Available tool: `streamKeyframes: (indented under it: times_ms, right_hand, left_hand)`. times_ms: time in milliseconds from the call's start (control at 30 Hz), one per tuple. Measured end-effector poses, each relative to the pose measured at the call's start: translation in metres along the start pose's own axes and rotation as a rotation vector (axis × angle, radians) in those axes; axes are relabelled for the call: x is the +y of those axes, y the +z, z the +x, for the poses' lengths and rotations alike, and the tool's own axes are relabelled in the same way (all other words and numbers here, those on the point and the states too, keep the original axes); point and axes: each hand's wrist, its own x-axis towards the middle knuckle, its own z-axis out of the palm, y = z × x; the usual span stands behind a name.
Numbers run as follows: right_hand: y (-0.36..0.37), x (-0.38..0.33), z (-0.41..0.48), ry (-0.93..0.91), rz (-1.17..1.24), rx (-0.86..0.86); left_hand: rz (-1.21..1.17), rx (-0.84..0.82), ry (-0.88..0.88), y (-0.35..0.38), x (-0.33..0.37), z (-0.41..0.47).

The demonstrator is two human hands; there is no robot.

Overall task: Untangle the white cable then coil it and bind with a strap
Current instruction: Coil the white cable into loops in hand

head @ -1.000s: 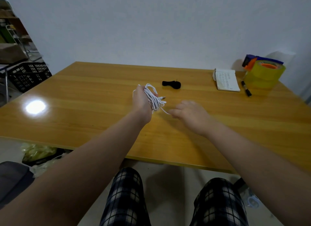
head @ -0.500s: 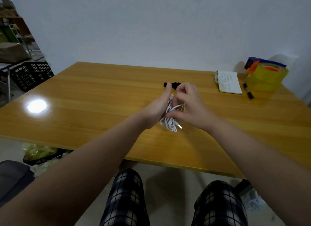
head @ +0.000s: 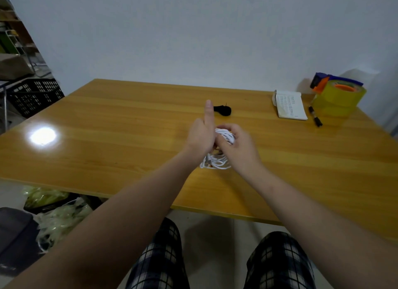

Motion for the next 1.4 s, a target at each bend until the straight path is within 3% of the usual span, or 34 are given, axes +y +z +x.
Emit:
streamKeyframes:
  times_ms: [167, 300, 433, 500, 633, 767, 900, 1033, 1133, 1233, 1400]
  right_hand:
    - [0.002, -0.007, -0.001, 0.178, 0.018, 0.13]
    - [-0.004, -0.005, -0.002, 0.39, 0.385, 0.002]
    - [-0.002, -0.004, -0.007, 0.303, 0.686, -0.082]
    - [-0.002, -0.005, -0.007, 0.293, 0.673, -0.09]
    - [-0.003, -0.011, 0.002, 0.341, 0.416, -0.071]
    - [-0.002, -0.018, 0.005, 0.355, 0.365, -0.058]
    - [-0.005, -0.014, 0.013, 0.356, 0.397, 0.178]
    - [-0.015, -0.005, 0.026, 0.374, 0.547, 0.343]
    - [-0.017, 0.002, 0.034, 0.357, 0.602, 0.32]
    - [-0.008, 0.007, 0.035, 0.326, 0.582, 0.279]
    - [-0.012, -0.001, 0.05, 0.479, 0.659, 0.151]
  left_hand:
    - [-0.098, 0.076, -0.067, 0.003, -0.002, 0.008]
    - [-0.226, 0.067, -0.198, 0.001, -0.001, 0.014]
    - [-0.354, 0.028, -0.346, -0.004, 0.008, 0.017]
    - [-0.331, 0.04, -0.32, -0.006, 0.007, 0.02]
    - [-0.241, 0.014, -0.244, -0.003, 0.002, 0.015]
    - [-0.101, -0.001, -0.082, 0.003, 0.002, 0.019]
    - [-0.129, -0.037, 0.1, 0.009, 0.003, 0.011]
    - [-0.256, -0.303, -0.084, 0.005, -0.013, 0.01]
    - [-0.27, -0.467, -0.073, 0.002, -0.024, 0.009]
    - [-0.384, -0.399, -0.068, 0.002, -0.023, 0.012]
    - [-0.158, -0.328, 0.115, -0.018, -0.025, 0.022]
